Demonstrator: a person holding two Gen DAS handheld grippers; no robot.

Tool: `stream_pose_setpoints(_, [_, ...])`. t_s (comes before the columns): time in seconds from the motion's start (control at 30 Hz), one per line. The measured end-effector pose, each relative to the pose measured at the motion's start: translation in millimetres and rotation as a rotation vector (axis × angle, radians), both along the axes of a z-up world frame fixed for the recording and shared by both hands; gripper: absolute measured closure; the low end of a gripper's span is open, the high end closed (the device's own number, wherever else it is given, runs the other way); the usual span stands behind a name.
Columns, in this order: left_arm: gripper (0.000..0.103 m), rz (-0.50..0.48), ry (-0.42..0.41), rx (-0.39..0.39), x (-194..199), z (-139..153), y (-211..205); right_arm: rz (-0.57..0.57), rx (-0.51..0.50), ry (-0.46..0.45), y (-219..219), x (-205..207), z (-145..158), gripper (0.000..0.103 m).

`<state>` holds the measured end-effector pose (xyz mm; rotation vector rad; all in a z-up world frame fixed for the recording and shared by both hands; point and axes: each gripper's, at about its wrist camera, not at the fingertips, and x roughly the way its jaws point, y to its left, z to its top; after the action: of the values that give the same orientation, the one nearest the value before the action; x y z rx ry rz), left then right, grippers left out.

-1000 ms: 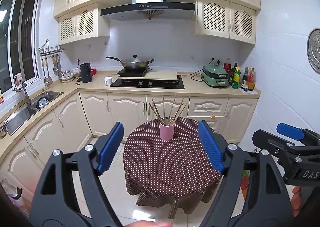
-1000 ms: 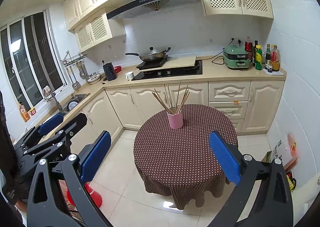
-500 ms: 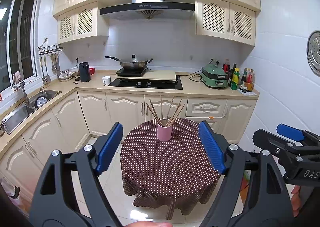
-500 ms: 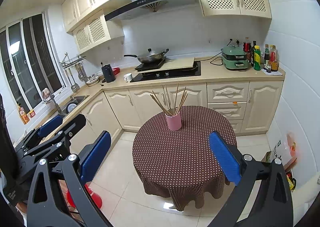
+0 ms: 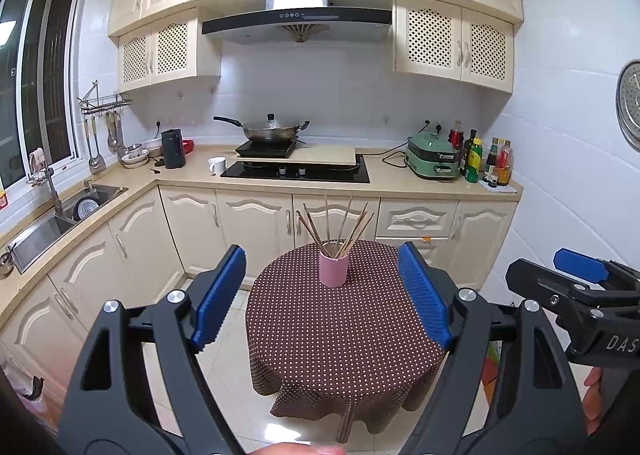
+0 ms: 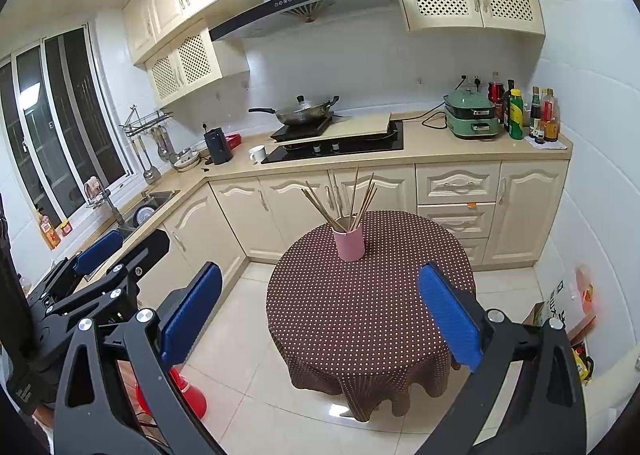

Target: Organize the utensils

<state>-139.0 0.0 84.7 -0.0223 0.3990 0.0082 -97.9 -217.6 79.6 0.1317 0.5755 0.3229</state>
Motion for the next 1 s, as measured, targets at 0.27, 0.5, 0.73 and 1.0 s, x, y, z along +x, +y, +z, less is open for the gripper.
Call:
stream_pose_setpoints(0.27, [0.025, -0.006, 0.005, -0.007, 5, -1, 2, -0.014, 0.005, 0.012, -2, 6, -4, 0.008])
stream_pose_setpoints(0.5, [0.025, -0.014, 0.025, -0.015, 12, -7, 4, -0.022, 0.006, 0.019, -2, 10, -9, 0.008])
stream_pose_setpoints(0.73, [0.025, -0.011, 0.042, -0.019, 16, -12, 7, -0.010, 0.004, 0.042, 1, 15, -12, 0.008])
stream_pose_setpoints(1.0, [0.025, 0.009, 0.043, -0.010, 15, -10, 10, 0.004, -0.002, 0.052, 6, 18, -11, 0.008])
